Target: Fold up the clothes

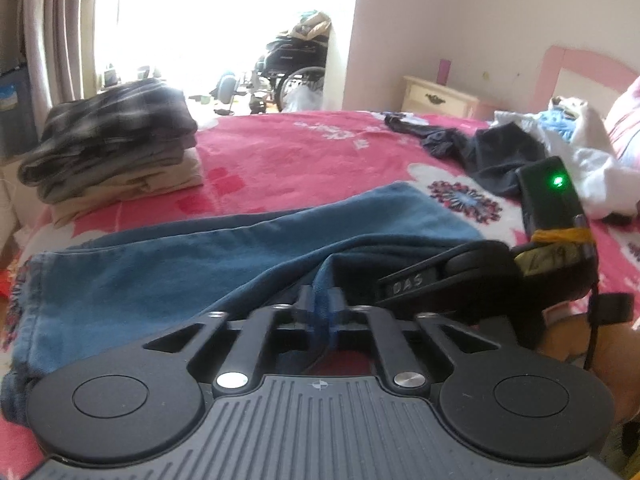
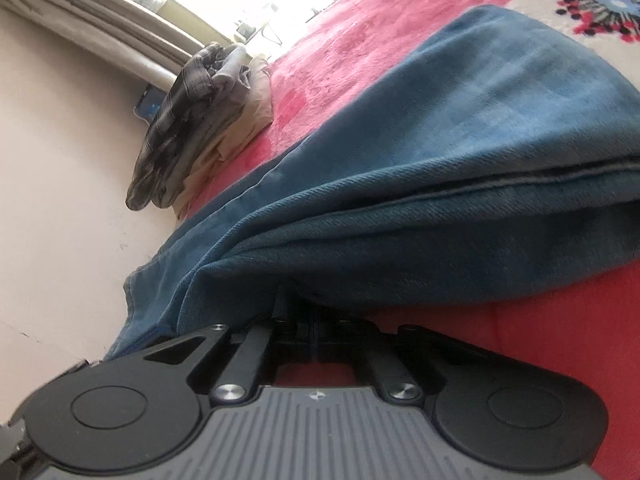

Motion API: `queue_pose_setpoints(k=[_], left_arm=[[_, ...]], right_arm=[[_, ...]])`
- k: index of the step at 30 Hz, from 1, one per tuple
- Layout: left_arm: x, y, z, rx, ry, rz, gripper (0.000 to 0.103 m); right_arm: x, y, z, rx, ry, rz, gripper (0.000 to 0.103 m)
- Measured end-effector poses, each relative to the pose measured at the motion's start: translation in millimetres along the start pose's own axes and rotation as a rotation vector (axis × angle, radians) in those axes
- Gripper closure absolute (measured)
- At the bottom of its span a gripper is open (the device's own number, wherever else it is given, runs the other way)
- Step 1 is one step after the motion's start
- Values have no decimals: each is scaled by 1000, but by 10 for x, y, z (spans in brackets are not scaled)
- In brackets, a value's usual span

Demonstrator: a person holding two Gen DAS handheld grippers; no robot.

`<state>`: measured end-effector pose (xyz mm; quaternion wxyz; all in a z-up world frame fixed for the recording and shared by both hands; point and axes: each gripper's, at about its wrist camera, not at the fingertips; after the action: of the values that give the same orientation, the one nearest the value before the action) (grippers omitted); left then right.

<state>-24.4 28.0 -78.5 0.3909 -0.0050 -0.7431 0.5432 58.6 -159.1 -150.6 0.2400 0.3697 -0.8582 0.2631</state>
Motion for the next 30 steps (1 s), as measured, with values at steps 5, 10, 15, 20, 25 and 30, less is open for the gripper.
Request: queue_pose_setpoints(k=[5,10,15,20,25,30], left_arm=[[-162,-109,91,-141,-21,-42,72],[-399,-174,89,-193,-59,-84,99],[-203,-172,34,-90,-45,4,102],[-21,-168,132,-87,-54,83,103],[-2,-145,127,-59,-25,88,103],[-42,-69,142,-69,-2,61,103]], right_arm=[[13,3,20,-9,-18,9,103],[56,17,9,10,-34,24,101],[207,66,-18,62,-103,74,98],[88,32,-15,58,-89,54,98],[0,-9,-70,45,-78,61,100],[-191,-7,-19,-36,-40,85,103]])
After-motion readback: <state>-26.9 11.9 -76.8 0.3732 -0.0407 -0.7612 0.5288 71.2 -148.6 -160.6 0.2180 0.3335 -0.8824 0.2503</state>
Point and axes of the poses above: each gripper's, at about its wrist camera, not at the fingertips, and x roughly against the way its jaws point, z to its right, y to its underside, and after that the axes turned 11 degrees about -x, right-handed
